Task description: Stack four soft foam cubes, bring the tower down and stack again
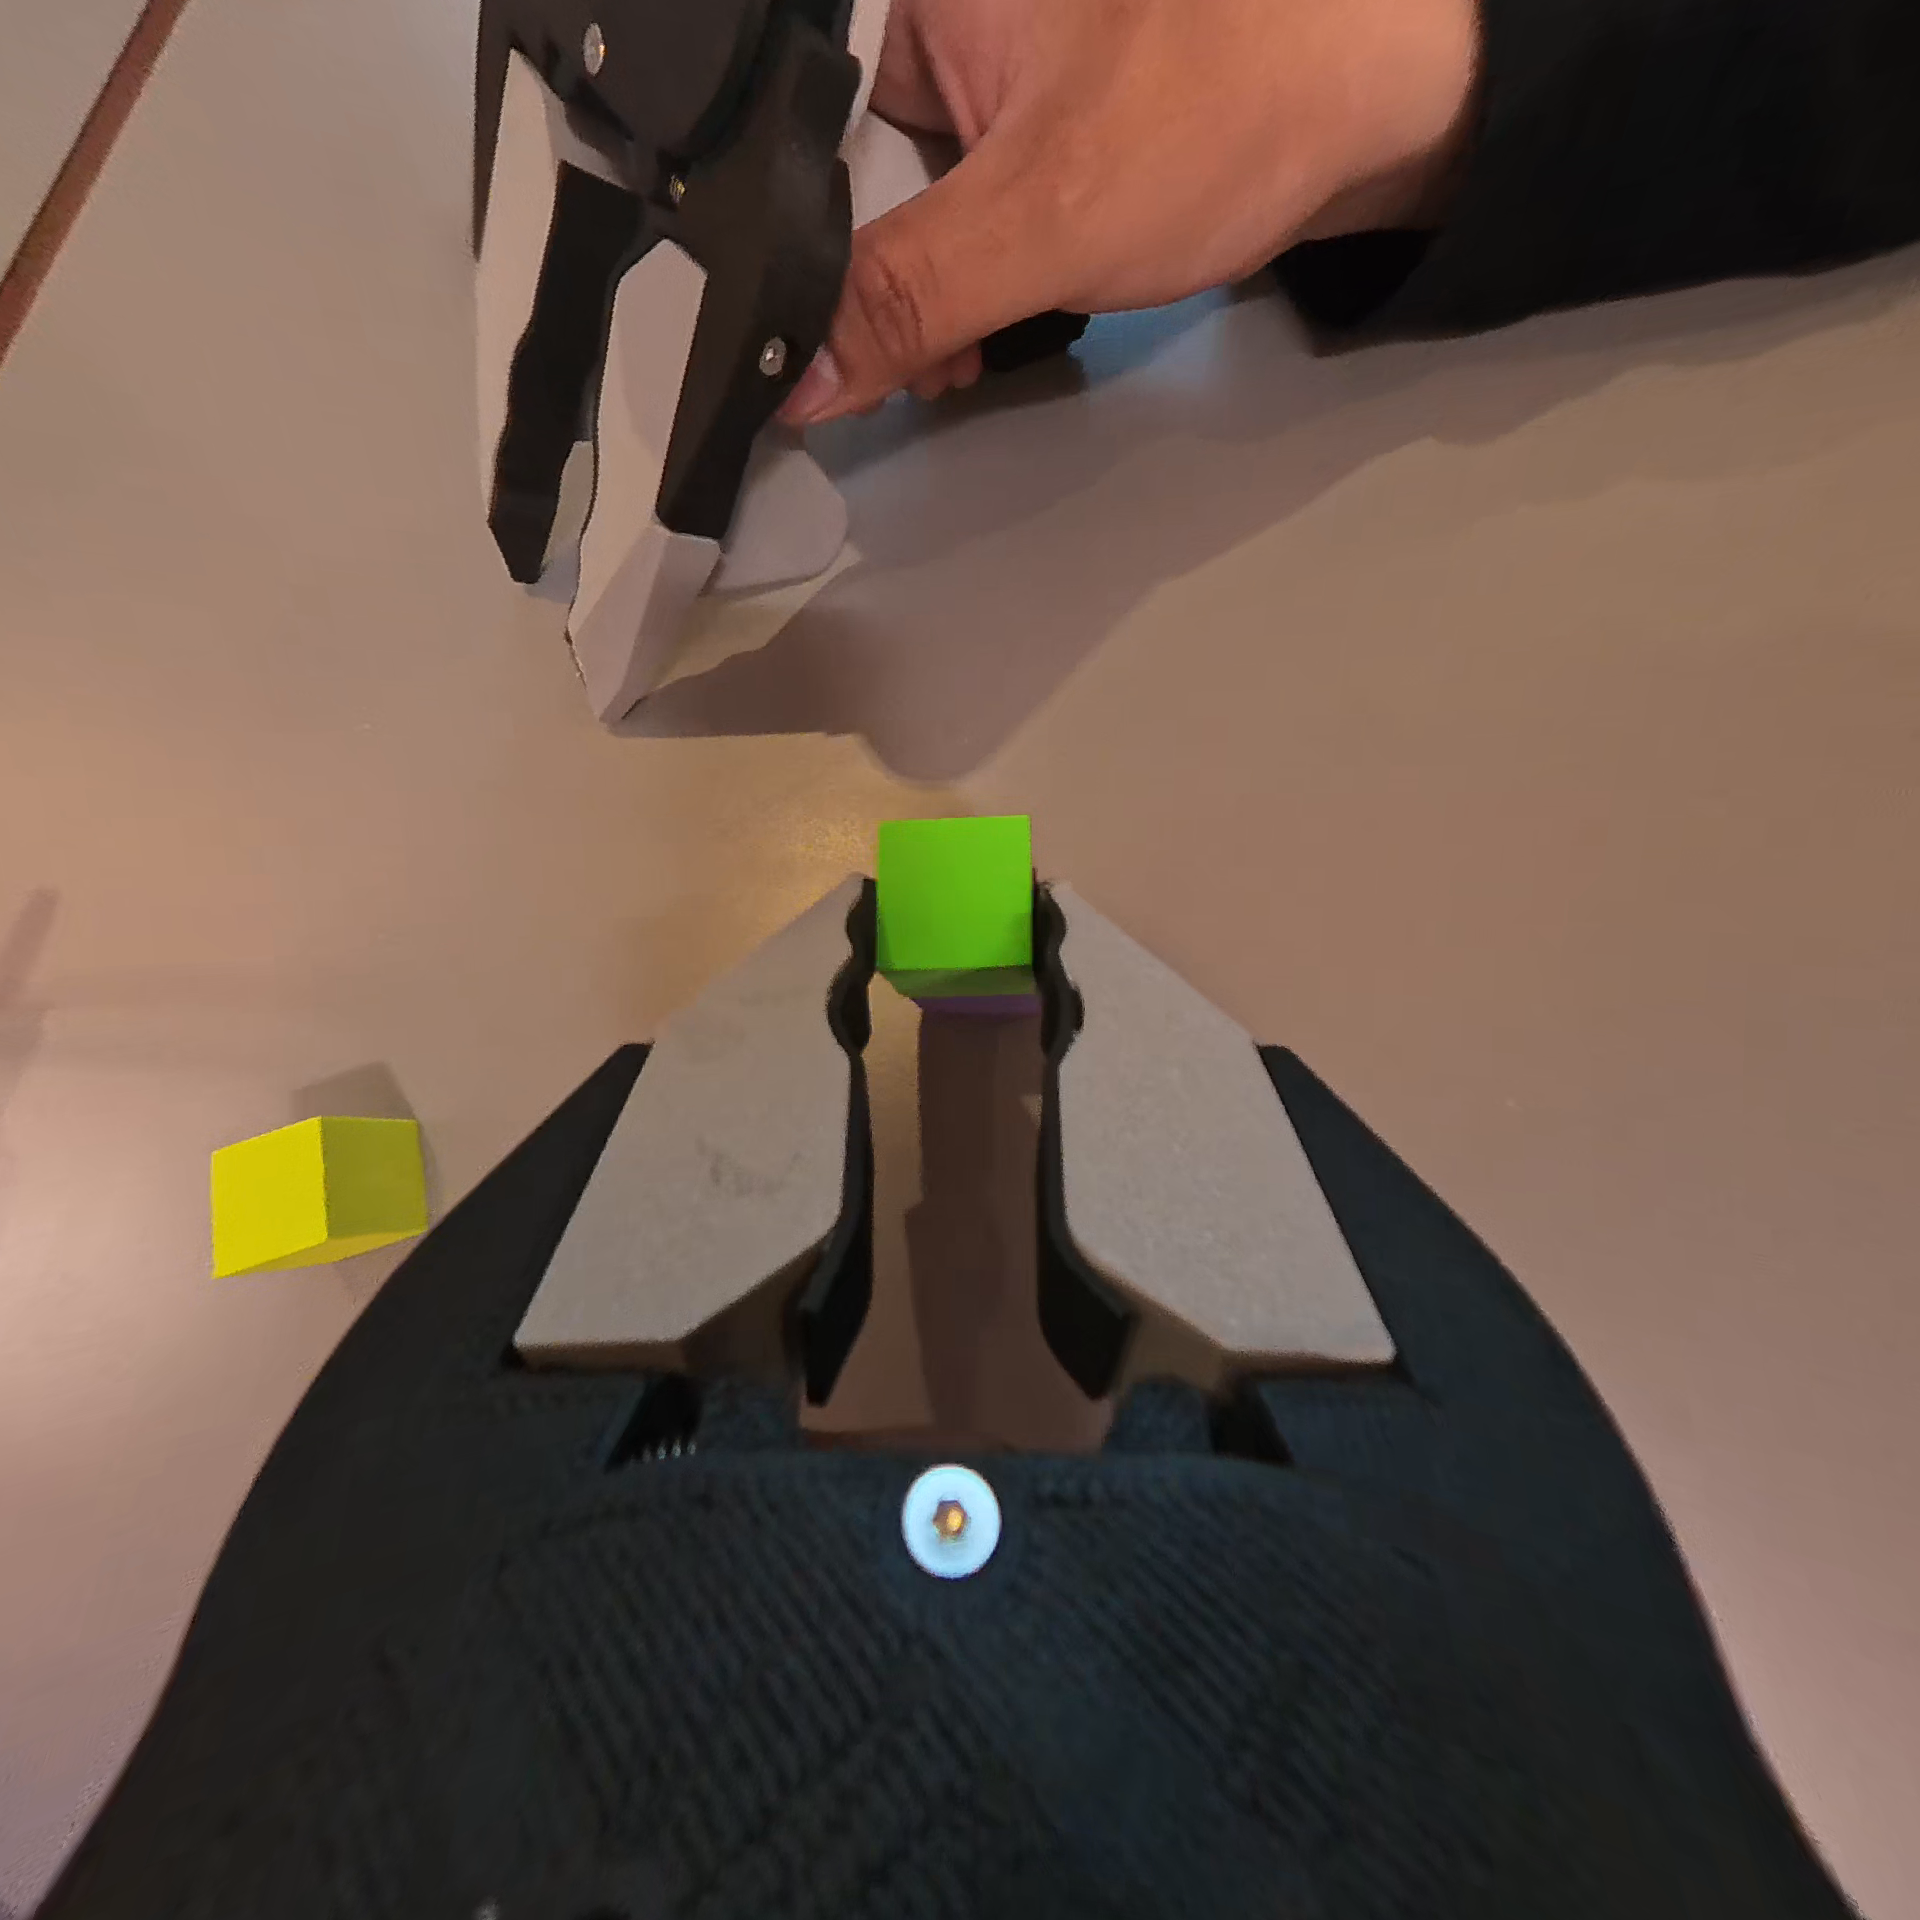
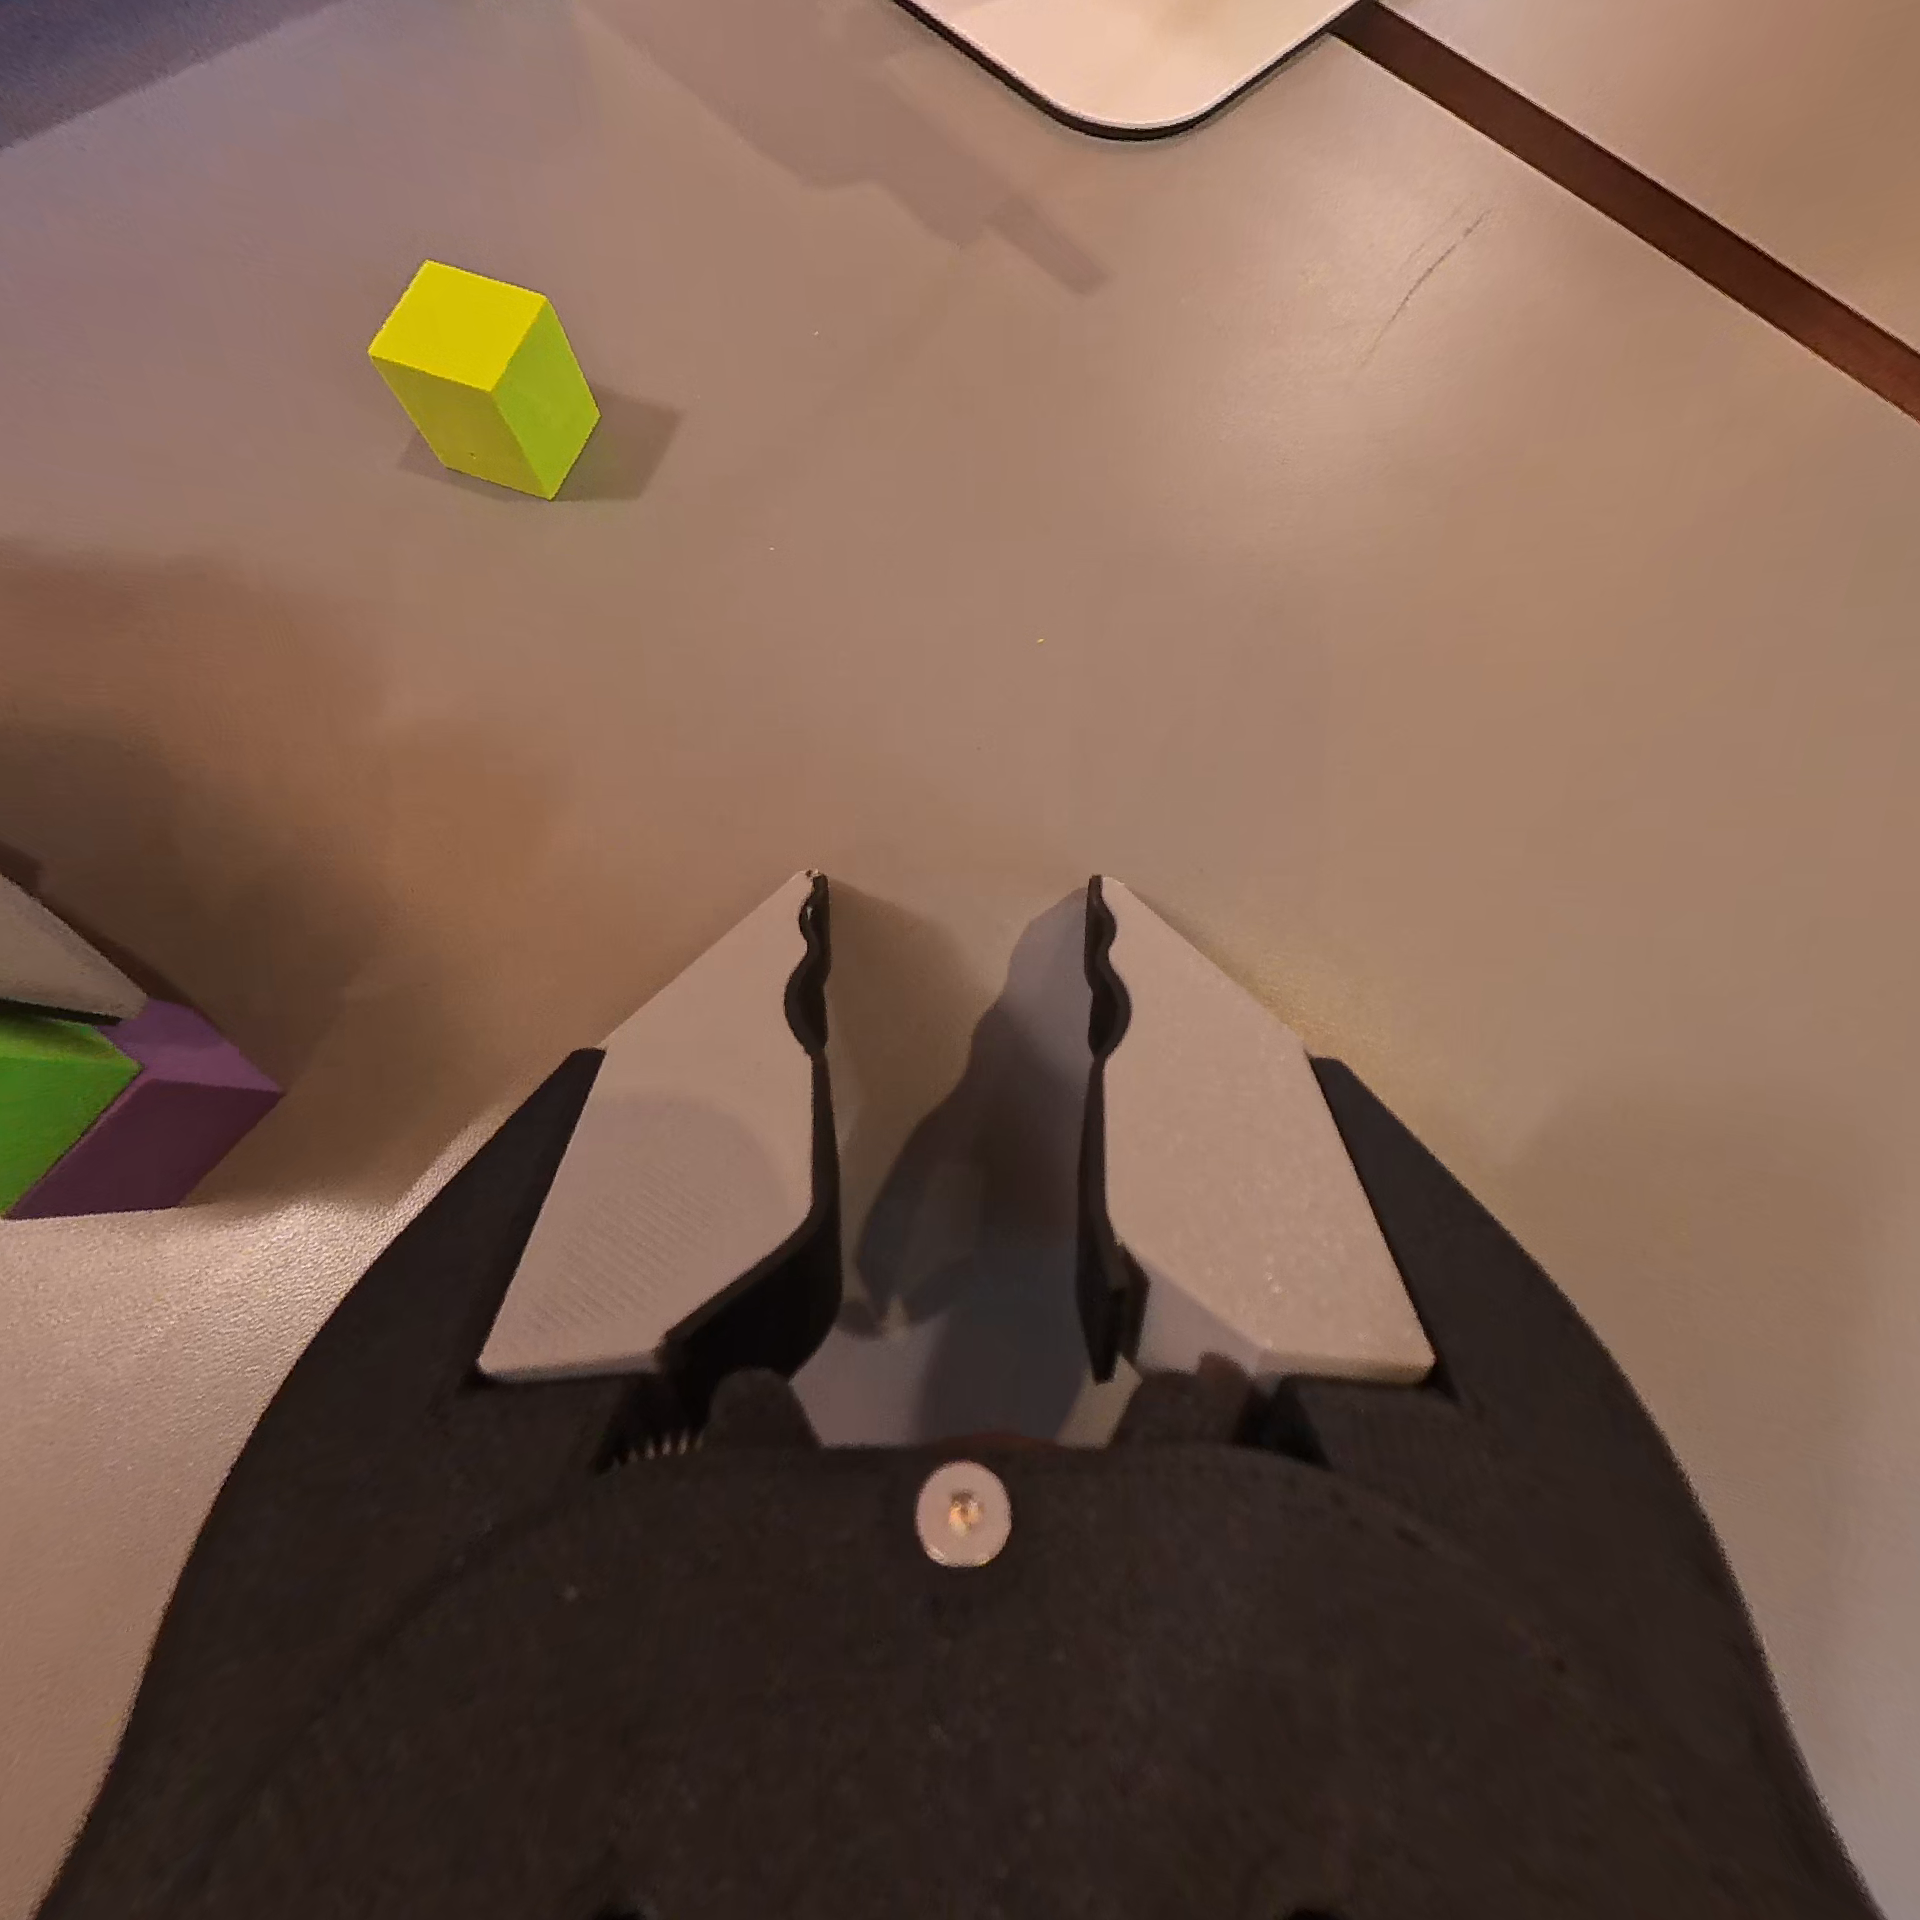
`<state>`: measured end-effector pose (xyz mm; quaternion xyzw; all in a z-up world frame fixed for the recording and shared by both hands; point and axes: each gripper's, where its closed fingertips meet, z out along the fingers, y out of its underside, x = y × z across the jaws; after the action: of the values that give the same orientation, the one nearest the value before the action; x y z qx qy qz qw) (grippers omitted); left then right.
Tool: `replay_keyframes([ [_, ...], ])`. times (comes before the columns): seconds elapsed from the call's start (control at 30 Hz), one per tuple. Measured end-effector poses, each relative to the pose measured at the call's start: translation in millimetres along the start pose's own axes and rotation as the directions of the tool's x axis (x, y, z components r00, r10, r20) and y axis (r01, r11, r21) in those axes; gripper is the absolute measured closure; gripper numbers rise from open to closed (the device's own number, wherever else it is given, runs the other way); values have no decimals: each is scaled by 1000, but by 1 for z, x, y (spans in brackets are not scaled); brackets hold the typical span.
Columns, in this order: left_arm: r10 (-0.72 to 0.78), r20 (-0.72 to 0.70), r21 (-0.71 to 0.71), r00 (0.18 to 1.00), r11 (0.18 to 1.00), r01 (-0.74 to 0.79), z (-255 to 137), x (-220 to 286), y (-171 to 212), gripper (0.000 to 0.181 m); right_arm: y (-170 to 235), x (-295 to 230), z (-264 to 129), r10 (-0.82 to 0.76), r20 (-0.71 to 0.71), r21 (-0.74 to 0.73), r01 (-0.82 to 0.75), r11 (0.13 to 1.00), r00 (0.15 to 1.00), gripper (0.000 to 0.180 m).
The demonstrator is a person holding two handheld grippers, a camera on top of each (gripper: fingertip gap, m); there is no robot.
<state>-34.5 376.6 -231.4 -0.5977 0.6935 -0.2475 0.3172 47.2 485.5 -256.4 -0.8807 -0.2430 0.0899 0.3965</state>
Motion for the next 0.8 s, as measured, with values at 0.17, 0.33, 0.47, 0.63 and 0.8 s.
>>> replay_keyframes([
  [0.17, 10, -6, -88, 1000, 996, -10, 9, 1, 20, 130, 0, -1, 0, -2, 6, 0, 2, 1000, 1000, 134],
  [0.33, -10, -15, -83, 1000, 996, 9, 9, -1, 22, 129, 0, -2, 0, -4, 5, 0, 4, 1000, 1000, 135],
  [0.47, -24, -18, -74, 1000, 997, 22, -2, -6, 28, 127, 0, -3, -1, -7, 11, 0, 7, 1000, 1000, 135],
  [0.63, -132, 8, 55, 991, 990, 131, -35, -28, 22, 128, 0, -5, -1, -11, 18, 0, 11, 1000, 1000, 133],
  [0.8, -405, 330, 214, 853, 912, 351, -58, -113, 33, 131, 0, -5, -1, -10, 18, 0, 10, 1000, 1000, 133],
])
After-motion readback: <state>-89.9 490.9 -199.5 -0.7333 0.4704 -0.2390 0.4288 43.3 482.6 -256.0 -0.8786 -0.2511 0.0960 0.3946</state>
